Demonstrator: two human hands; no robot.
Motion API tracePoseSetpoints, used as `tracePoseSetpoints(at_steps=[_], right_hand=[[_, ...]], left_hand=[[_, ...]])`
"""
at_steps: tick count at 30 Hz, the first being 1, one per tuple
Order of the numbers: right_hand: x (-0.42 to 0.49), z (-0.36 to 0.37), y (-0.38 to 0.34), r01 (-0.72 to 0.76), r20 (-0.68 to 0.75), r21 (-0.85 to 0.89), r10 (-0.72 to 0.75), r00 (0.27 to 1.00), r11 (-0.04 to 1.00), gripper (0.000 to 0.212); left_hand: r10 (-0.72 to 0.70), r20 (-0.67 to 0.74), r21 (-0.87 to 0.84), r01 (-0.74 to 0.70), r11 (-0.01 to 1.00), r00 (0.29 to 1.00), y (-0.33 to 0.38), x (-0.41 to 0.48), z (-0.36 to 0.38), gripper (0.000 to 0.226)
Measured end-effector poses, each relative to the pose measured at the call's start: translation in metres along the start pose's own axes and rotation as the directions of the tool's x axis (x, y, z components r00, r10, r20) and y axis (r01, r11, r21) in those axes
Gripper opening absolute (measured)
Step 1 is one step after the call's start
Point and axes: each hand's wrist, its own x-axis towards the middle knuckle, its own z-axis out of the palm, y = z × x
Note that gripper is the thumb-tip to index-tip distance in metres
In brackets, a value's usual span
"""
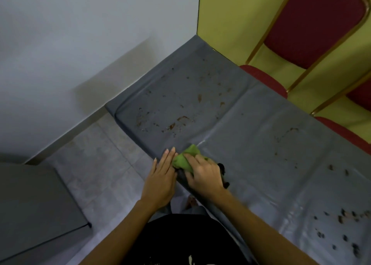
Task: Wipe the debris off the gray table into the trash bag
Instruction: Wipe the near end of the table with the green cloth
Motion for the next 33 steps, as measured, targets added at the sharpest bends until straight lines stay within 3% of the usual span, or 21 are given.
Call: tracePoseSetpoints(at_steps=[2, 6, 11, 13, 16, 20, 23, 25, 29, 31, 33], right_hand=[[0.004, -0.005, 0.023, 0.001, -0.115, -0.049, -0.007, 0.993, 0.999, 0.047], [0.045, -0.031, 0.074, -0.2, -0.217, -0.095, 0.176, 0.96, 0.975, 0.039], [0.064, -0.043, 0.085, -0.444, -0.274, 0.104, 0.455, 0.847, 0.89, 0.035], [0.058, -0.032, 0.067, -0.472, -0.283, 0.114, 0.484, 0.828, 0.874, 0.034], [0.04, -0.011, 0.035, -0.401, -0.216, 0.104, 0.414, 0.884, 0.91, 0.028], [-0.009, 0.011, -0.004, -0.144, -0.111, 0.008, 0.144, 0.983, 0.99, 0.036], [-0.032, 0.004, 0.021, -0.091, -0.198, -0.098, 0.071, 0.978, 0.991, 0.048], [-0.03, -0.013, 0.056, -0.268, -0.255, -0.08, 0.24, 0.937, 0.96, 0.048], [-0.018, -0.043, 0.115, -0.581, -0.257, 0.017, 0.565, 0.784, 0.813, 0.044], [-0.01, -0.047, 0.114, -0.666, -0.263, 0.158, 0.681, 0.683, 0.729, 0.04], [-0.006, -0.038, 0.086, -0.634, -0.254, 0.22, 0.671, 0.697, 0.742, 0.037]], left_hand=[[-0.008, -0.01, 0.005, 0.008, 1.0, 1.0, 0.003, 0.001, 0.0, 0.059], [-0.004, 0.008, 0.014, 0.004, 1.0, 1.0, 0.003, 0.001, 0.0, 0.059], [-0.006, -0.021, -0.004, 0.006, 1.0, 1.0, 0.005, -0.003, 0.0, 0.059], [-0.029, -0.029, -0.036, 0.028, 0.999, 0.999, 0.009, -0.002, 0.0, 0.059], [-0.048, -0.029, -0.04, 0.047, 0.998, 0.998, 0.013, -0.003, 0.0, 0.057], [-0.037, -0.019, -0.015, 0.036, 0.999, 0.999, 0.01, -0.005, -0.002, 0.058], [-0.042, -0.011, 0.012, 0.042, 0.999, 0.999, 0.012, -0.005, -0.001, 0.059], [-0.046, 0.008, 0.022, 0.046, 0.999, 0.999, 0.014, -0.005, -0.001, 0.06], [-0.057, 0.028, 0.017, 0.057, 0.998, 0.998, 0.017, -0.007, -0.004, 0.059], [-0.066, 0.026, 0.014, 0.066, 0.998, 0.997, 0.018, -0.009, -0.004, 0.058], [-0.07, 0.013, 0.009, 0.07, 0.998, 0.997, 0.021, -0.009, -0.005, 0.058]])
